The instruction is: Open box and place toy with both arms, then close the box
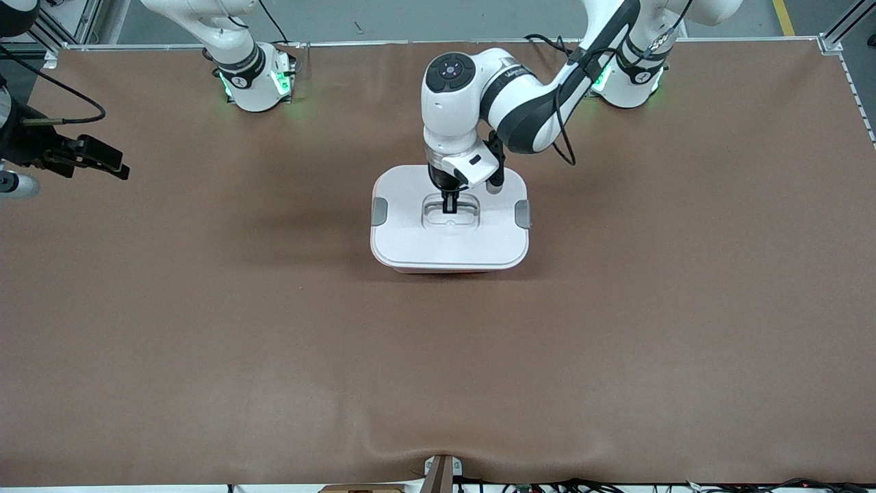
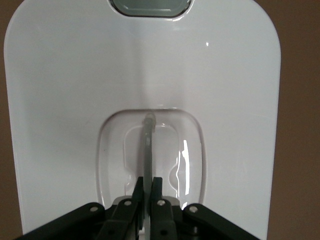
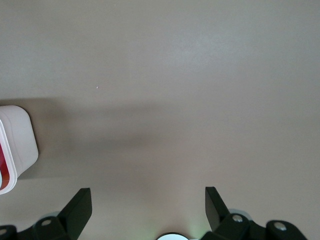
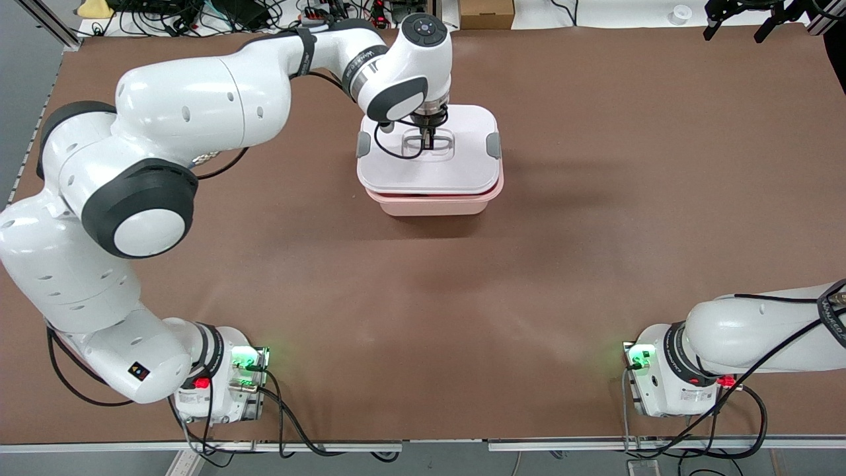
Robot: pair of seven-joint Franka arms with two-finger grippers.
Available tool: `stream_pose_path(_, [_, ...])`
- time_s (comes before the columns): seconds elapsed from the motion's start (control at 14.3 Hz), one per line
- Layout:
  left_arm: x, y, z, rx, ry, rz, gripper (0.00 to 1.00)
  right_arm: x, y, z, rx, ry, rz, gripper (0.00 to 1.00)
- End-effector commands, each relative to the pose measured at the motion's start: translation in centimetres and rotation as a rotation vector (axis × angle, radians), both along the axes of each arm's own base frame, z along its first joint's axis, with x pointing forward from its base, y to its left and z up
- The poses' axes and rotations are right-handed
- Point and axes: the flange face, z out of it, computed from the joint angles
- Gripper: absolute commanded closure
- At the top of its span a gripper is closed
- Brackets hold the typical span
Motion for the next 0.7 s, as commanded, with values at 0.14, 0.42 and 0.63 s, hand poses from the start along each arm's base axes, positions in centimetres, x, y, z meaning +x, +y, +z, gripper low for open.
stream_pose_path(0.14, [-0.2, -1.3, -0.4, -0.010, -0.023, 0.026, 1.00, -0.7, -0.2, 0.8, 0.008, -0.018, -0.010, 0.00])
stream_pose_path(0.42, [-0.2, -1.3, -0.8, 0.004, -0.039, 0.034, 1.00, -0.5, -0.8, 2.7, 0.002, -0.052, 0.021, 0.00])
stream_pose_path(0.63, [-0.2, -1.4, -1.7, 0.014, -0.038, 0.051, 1.00, -0.5, -0.9, 2.7, 0.002, -0.050, 0.025, 0.00])
